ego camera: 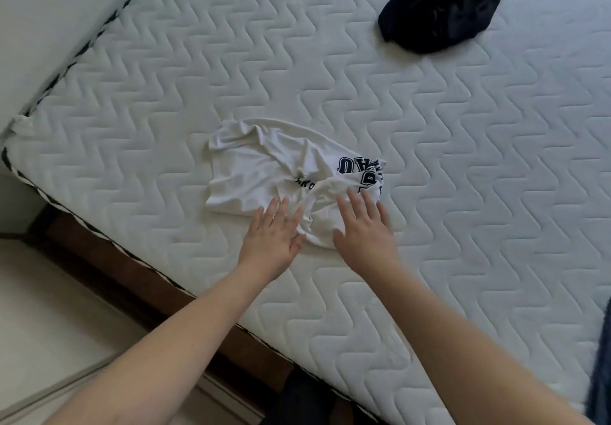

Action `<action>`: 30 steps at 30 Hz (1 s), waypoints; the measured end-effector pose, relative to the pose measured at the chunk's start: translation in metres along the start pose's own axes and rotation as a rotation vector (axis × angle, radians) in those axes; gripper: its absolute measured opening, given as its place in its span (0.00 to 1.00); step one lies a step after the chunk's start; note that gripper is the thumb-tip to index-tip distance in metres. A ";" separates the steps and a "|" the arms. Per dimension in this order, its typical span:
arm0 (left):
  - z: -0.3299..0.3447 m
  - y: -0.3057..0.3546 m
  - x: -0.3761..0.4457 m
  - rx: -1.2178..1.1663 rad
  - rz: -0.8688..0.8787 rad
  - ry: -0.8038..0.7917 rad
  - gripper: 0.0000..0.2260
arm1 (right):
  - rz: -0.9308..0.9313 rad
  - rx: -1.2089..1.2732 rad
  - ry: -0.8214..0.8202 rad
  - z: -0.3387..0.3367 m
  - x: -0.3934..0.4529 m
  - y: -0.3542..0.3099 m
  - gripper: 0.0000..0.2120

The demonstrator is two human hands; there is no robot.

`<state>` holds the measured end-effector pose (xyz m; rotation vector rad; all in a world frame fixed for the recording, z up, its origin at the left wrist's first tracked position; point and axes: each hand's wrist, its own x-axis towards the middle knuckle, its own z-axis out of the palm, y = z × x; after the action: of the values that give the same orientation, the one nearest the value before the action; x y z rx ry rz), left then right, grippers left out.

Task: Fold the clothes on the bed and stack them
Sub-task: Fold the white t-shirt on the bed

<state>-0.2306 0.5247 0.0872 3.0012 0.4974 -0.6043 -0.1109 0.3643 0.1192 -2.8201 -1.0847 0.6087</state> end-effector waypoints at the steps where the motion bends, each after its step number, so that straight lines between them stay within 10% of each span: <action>1: 0.011 -0.003 0.007 0.000 0.003 -0.021 0.27 | 0.006 0.019 -0.007 0.009 0.012 0.004 0.32; 7: 0.058 -0.008 0.045 -0.117 -0.189 -0.072 0.28 | 0.017 -0.021 -0.084 0.068 0.067 0.008 0.31; 17: 0.126 0.011 0.089 -1.239 -0.643 -0.071 0.25 | -0.080 -0.170 -0.155 0.101 0.147 0.026 0.38; 24: 0.127 0.033 0.076 -1.314 -0.645 0.030 0.11 | -0.126 -0.103 -0.036 0.111 0.118 0.049 0.13; 30: 0.091 0.046 0.035 -1.456 -0.648 0.229 0.10 | -0.235 0.098 0.006 0.094 0.047 0.072 0.16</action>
<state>-0.2189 0.4829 -0.0116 1.4801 1.2218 0.1475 -0.0694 0.3335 0.0028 -2.5593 -1.3210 0.6120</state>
